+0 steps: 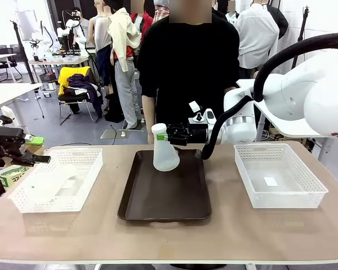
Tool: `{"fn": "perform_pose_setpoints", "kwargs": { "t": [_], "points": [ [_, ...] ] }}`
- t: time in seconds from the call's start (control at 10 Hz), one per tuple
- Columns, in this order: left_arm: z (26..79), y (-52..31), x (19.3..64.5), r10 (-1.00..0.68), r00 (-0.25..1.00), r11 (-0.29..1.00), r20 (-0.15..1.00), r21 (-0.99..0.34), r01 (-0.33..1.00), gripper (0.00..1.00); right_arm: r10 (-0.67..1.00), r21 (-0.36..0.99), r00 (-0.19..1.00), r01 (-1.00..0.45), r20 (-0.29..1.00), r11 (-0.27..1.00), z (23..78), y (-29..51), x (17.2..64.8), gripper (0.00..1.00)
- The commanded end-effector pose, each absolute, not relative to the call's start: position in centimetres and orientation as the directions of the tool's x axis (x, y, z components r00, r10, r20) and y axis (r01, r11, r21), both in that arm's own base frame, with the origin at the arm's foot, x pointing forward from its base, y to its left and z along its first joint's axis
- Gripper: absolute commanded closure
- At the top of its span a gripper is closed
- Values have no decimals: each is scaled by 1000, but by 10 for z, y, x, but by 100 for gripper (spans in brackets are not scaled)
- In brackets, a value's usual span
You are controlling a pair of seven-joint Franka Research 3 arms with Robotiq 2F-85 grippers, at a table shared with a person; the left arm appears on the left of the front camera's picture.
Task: Prepare the laboratory tools.
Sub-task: Place the picked Big flask upright in the Handle tray as instructed by the person.
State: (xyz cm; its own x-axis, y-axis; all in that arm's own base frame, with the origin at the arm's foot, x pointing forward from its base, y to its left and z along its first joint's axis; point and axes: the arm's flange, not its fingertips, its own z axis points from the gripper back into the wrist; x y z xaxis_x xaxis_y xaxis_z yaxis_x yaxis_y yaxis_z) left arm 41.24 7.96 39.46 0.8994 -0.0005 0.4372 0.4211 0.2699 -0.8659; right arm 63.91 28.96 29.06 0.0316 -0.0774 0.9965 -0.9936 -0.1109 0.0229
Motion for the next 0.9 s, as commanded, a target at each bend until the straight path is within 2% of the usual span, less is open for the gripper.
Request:
{"fn": "perform_pose_setpoints", "kwargs": {
  "t": [0.0, 0.1, 0.6, 0.7, 0.8],
  "points": [
    [397, 80, 413, 8, 897, 260, 443, -867, 426, 0, -123, 47, 59, -994, 991, -102, 284, 294, 649, 100],
    [397, 80, 413, 8, 897, 260, 443, -867, 426, 0, -124, 68, 81, -992, 989, -107, 281, 295, 649, 94],
    [397, 80, 413, 8, 897, 260, 443, -867, 426, 0, -85, 98, 106, -991, 991, -89, 281, 291, 645, 4],
    [397, 80, 413, 8, 897, 260, 443, -867, 426, 0, -77, 101, 108, -991, 991, -83, 280, 289, 644, 0],
    [397, 80, 413, 8, 897, 260, 443, -867, 426, 0, -65, 104, 109, -991, 992, -79, 280, 289, 643, 0]
  ]
}}
